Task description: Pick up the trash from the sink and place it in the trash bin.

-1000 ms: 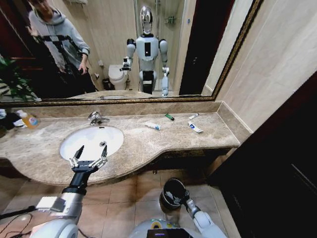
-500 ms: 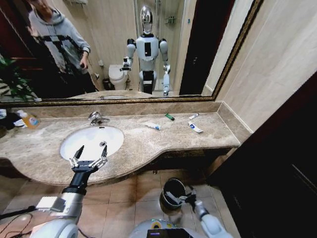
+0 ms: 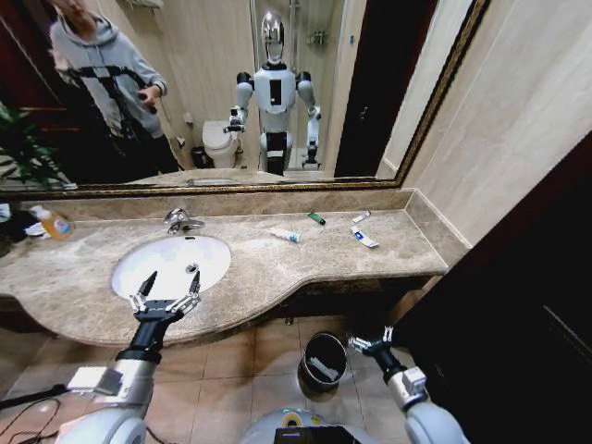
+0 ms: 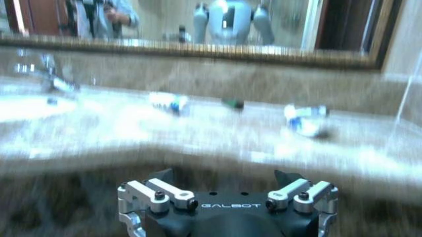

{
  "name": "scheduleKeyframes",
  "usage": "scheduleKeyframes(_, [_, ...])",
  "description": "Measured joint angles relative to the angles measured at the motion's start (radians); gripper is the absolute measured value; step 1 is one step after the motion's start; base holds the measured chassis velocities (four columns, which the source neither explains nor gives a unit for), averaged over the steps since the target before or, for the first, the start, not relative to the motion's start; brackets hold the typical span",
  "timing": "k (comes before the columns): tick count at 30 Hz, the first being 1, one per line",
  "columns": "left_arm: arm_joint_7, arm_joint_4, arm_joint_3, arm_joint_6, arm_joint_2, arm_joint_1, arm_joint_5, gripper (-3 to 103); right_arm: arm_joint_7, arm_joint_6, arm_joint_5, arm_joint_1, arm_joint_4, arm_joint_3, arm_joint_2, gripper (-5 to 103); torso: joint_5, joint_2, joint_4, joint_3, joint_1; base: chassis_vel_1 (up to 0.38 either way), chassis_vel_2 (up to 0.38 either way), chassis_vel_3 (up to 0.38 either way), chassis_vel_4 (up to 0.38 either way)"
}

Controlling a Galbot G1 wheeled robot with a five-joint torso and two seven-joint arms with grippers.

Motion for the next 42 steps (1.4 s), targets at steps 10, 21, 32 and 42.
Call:
scheduleKeyframes(10, [0.0, 0.0, 0.0, 0.0, 0.0, 0.0, 0.0, 100, 0.021, -0.168, 0.162, 0.418, -0.101, -0.051, -0.037, 100, 0.0002, 0.0, 0.0003, 0.0, 0.0, 0.0, 0.0, 0.0, 0.0])
scheduleKeyframes(21, [0.0, 0.0, 0.0, 0.0, 0.0, 0.0, 0.0, 100, 0.012, -0.209, 0.192, 0.956, -0.591, -0.241, -0.031, 100, 0.0, 0.0, 0.0004, 0.0, 0.0, 0.0, 0.0, 0.0, 0.0])
scheduleKeyframes(32, [0.0, 0.0, 0.0, 0.0, 0.0, 0.0, 0.0, 100, -0.016, -0.173, 0.092, 1.122, -0.822, -0.274, 0.018, 100, 0.0, 0.0, 0.0001, 0.0, 0.0, 0.0, 0.0, 0.0, 0.0])
scheduleKeyframes(42, [0.0, 0.0, 0.0, 0.0, 0.0, 0.0, 0.0, 100, -0.024, -0.14, 0.095, 1.139, -0.932, -0.251, 0.027, 99, 0.0001, 0.0, 0.0002, 0.0, 0.0, 0.0, 0.0, 0.0, 0.0])
